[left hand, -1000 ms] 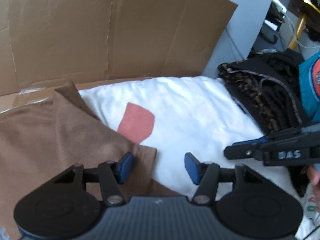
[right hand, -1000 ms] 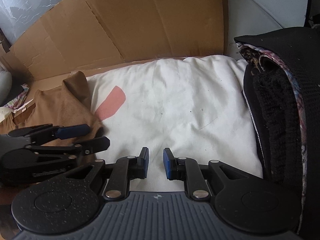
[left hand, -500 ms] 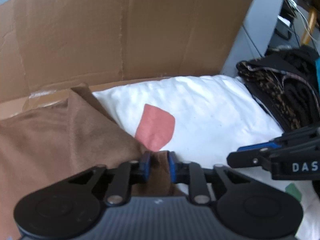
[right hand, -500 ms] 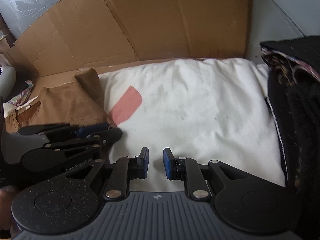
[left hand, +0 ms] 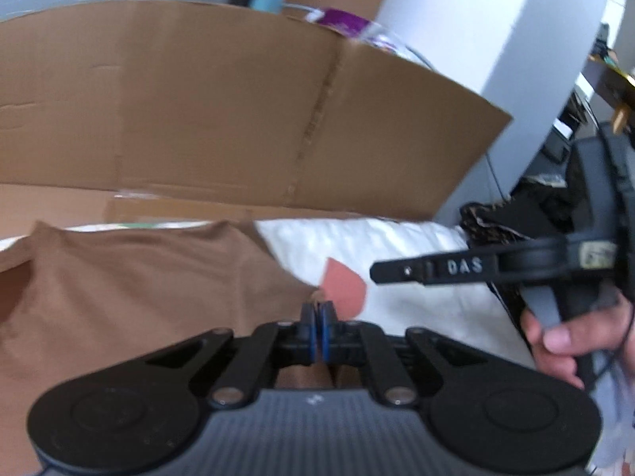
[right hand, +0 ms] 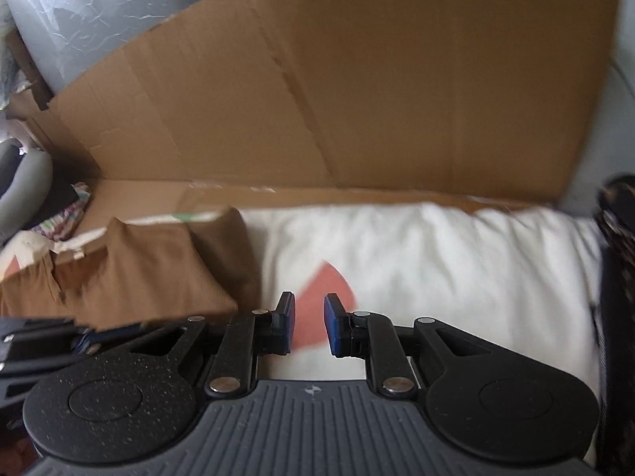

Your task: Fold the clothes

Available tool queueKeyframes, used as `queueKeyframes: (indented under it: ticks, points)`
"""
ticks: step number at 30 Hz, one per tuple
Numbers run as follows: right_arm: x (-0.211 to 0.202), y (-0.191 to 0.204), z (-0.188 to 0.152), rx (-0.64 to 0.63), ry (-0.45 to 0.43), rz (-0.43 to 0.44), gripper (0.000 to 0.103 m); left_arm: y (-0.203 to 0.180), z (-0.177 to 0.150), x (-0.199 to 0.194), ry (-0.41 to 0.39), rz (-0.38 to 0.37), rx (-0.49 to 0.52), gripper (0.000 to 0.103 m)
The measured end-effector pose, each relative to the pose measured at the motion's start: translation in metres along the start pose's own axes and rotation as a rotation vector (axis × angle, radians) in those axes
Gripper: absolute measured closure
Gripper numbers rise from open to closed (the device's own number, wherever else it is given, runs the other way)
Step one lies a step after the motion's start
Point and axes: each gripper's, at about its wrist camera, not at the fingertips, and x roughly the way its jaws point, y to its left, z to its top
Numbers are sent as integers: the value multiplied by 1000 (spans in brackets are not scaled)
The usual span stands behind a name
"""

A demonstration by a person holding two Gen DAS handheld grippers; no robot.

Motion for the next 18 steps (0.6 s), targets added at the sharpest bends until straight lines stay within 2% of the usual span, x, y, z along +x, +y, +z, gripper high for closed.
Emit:
queueKeyframes:
  ticks: [4, 9, 12, 15, 18]
  points:
    - [11, 14, 14, -15, -10, 31, 79, 20, 2, -18, 0, 68, 2, 100]
    - [31, 32, 22, -27, 5, 64, 79, 48, -2, -35, 16, 141, -51, 100]
    - [42, 39, 27, -63, 4, 80, 75, 63, -6, -41, 23, 170, -81, 100]
    - [50, 46, 32, -116, 6, 67, 75, 74, -11, -43, 40, 204, -101, 100]
    - [60, 46, 34, -113, 15, 64, 75, 82, -19, -44, 62, 227, -127, 100]
